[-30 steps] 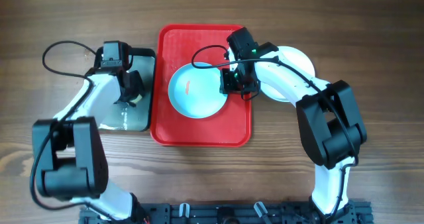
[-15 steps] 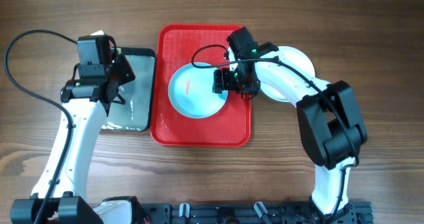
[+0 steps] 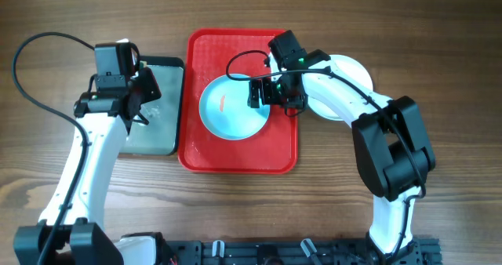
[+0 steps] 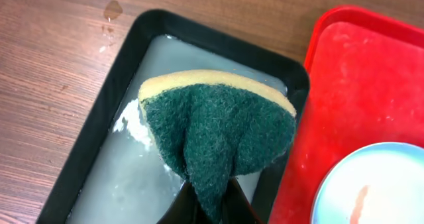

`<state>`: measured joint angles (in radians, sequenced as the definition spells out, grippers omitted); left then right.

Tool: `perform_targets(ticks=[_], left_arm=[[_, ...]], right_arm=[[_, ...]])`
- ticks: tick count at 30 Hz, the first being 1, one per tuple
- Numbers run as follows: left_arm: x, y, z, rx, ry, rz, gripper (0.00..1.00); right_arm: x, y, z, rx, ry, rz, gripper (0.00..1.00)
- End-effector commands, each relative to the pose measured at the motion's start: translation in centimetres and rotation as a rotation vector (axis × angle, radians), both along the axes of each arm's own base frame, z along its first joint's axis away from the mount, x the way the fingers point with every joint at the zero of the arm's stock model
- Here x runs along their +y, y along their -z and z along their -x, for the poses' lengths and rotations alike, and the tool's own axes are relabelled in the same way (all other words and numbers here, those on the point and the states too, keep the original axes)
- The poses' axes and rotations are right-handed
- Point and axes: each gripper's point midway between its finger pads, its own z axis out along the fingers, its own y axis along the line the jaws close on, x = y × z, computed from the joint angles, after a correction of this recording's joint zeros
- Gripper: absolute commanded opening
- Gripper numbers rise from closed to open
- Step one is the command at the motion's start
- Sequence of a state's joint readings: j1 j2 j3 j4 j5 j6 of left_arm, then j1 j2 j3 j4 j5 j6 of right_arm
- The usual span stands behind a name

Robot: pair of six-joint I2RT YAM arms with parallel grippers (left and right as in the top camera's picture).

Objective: Clean dirty plates on tray and stack at the side

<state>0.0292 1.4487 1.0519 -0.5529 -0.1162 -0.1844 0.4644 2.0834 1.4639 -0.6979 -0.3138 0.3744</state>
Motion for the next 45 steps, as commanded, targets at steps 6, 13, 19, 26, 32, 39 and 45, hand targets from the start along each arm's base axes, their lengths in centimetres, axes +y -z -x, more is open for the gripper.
perform_targets(ticks=[6,13,19,26,32,39,45], left_arm=[[-0.8,1.4,-0.3,0.041,0.045,0.033,0.04],[-1.3,2.4,-0.1,0.071,0.059,0.057,0.04],[-1.3,2.8,0.1,0.089,0.058,0.057,0.04],[-1.2,2.4,-0.5,0.057,0.061,0.053,0.04],[-1.1,1.1,-0.8,0.016,0.056,0.040,0.04],[0.7,-0.7,-1.0,-0.041,-0.003,-0.042,0.04],[0.7,-0.6,-0.9,-0.032,-0.003,-0.043,0.04]], right_arm=[[-0.5,-6.5,-4.5,-0.179,-0.004,-0.061,1.00],[-2.3,-12.7,-6.4,-0.307,0.046,-0.108,0.99],[-3.9,-19.0,-4.3,-0.402,0.026,-0.124,0.99],[-5.2,-24.4,-1.0,-0.502,-0.023,-0.126,0.99],[-5.5,-26.2,-0.1,-0.538,-0.022,-0.139,1.00],[-5.6,-26.0,0.0,-0.528,-0.022,-0.136,1.00],[-5.6,-26.0,0.0,-0.527,-0.020,-0.137,1.00]])
